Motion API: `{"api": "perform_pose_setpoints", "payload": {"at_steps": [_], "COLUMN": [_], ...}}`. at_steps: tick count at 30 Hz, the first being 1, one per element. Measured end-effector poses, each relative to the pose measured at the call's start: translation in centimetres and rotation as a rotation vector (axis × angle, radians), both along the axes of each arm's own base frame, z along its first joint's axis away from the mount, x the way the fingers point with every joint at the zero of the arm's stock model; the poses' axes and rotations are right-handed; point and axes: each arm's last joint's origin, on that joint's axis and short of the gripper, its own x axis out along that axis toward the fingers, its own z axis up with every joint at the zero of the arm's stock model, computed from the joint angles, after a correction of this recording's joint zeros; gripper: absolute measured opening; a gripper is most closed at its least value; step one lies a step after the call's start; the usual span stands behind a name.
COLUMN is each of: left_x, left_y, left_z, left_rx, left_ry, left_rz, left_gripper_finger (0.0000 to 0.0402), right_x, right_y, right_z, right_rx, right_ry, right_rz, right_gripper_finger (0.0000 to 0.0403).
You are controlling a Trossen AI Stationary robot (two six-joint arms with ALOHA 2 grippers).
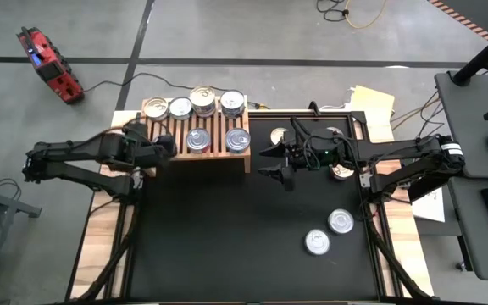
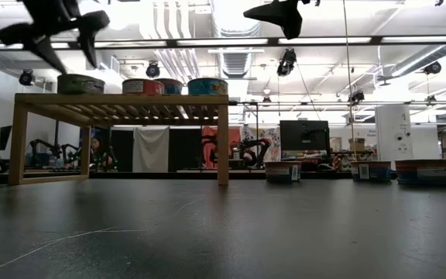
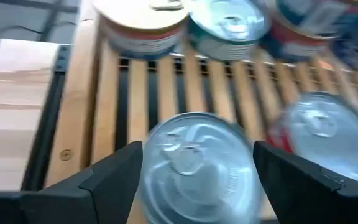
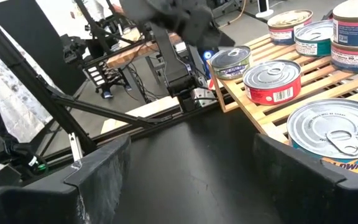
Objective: Stack canned seafood by type on shelf
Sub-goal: Put the left green tuna can on the shelf
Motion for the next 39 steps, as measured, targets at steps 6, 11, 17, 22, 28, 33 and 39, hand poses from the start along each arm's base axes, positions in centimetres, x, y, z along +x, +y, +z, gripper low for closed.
{"api": "perform_pose_setpoints", "payload": {"at_steps": [6, 11, 17, 22, 28, 33, 39], "left_x": [-0.6, -0.8, 0.2, 0.7, 0.8, 0.8, 0.9], "left_y": [-0.1, -0.2, -0.6, -0.3, 0.1, 0.2, 0.3], "left_z": [4.0, 5.1, 4.0, 2.7, 1.2, 0.8, -0.2], "left_rx": [-0.033, -0.025, -0.167, -0.165, -0.207, -0.209, -0.210], "left_ry": [-0.071, -0.060, -0.047, -0.051, -0.023, -0.022, 0.015], "left_rz": [-0.084, -0.144, -0.291, -0.246, -0.199, -0.187, -0.170], "left_gripper_finger": [0.0264, 0.0201, 0.0063, 0.0012, 0.0001, 0.0000, 0.0000], "right_x": [0.0, 0.0, 0.0, 0.0, 0.0, 0.0, 0.0], "right_y": [0.0, 0.0, 0.0, 0.0, 0.0, 0.0, 0.0], "right_z": [0.0, 0.0, 0.0, 0.0, 0.0, 0.0, 0.0], "right_rx": [0.007, 0.016, 0.027, 0.035, 0.043, 0.055, 0.055], "right_ry": [0.000, 0.000, 0.001, 0.001, 0.001, 0.001, 0.001], "right_rz": [-0.002, -0.004, -0.006, -0.007, -0.009, -0.010, -0.010], "right_gripper_finger": [0.0329, 0.0329, 0.0325, 0.0327, 0.0325, 0.0325, 0.0317]}}
